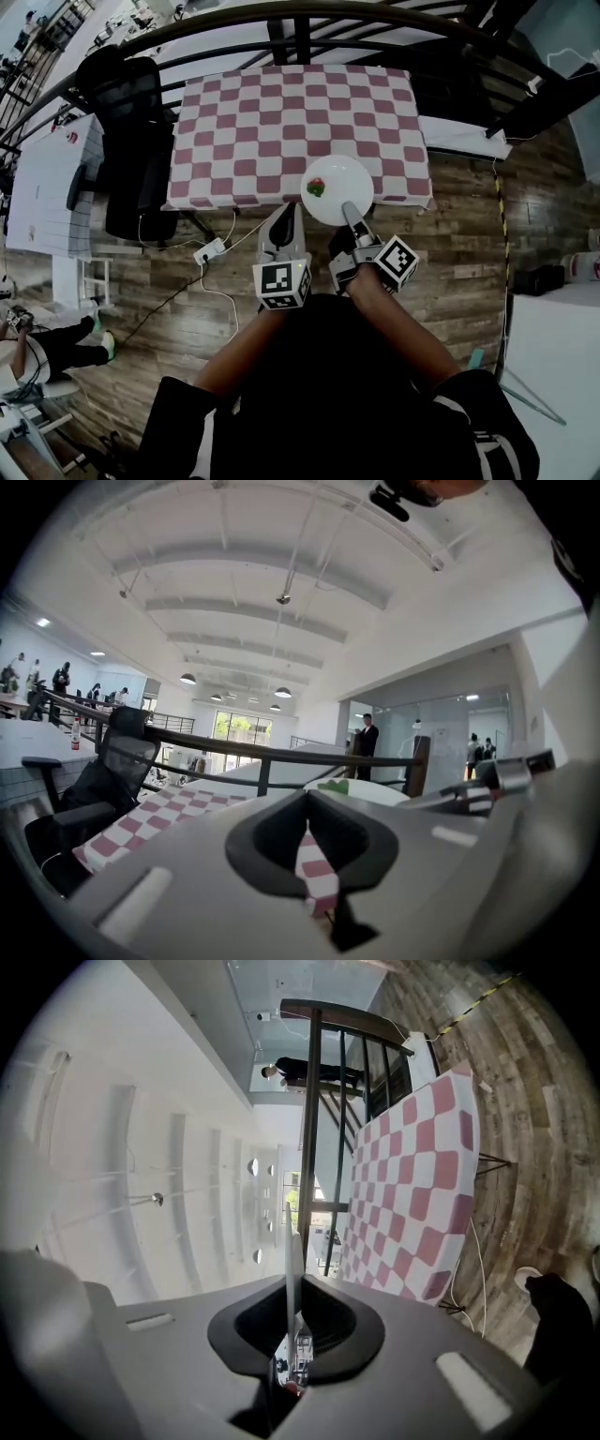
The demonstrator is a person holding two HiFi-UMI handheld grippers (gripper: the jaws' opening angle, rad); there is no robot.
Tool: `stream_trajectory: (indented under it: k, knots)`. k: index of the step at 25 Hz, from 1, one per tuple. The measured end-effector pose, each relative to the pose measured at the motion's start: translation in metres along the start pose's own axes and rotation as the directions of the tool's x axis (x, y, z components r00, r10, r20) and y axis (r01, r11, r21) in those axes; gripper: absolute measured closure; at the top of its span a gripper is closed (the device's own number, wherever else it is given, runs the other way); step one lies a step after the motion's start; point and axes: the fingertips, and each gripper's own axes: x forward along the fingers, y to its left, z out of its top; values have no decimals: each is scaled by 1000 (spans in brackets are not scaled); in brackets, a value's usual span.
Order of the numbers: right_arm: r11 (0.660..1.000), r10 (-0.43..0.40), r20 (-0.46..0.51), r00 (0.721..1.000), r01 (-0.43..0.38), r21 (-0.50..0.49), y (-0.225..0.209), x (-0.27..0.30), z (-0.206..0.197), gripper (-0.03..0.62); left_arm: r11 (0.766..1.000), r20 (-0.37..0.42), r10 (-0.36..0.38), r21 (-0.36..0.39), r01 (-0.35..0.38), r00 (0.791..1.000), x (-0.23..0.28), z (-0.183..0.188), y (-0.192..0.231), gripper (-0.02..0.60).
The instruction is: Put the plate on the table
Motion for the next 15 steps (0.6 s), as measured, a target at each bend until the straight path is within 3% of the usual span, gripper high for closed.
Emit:
stream_trajectory:
  k: [3, 15]
  knots:
    - [999, -48, -27, 998, 47, -9, -5, 11, -7, 579, 1000, 4, 21, -12, -21, 1000, 4, 3, 14, 572]
    - [993, -99, -49, 994, 95, -67, -7, 38, -13, 579, 999, 7, 33, -37, -33, 999, 26, 9, 38, 572]
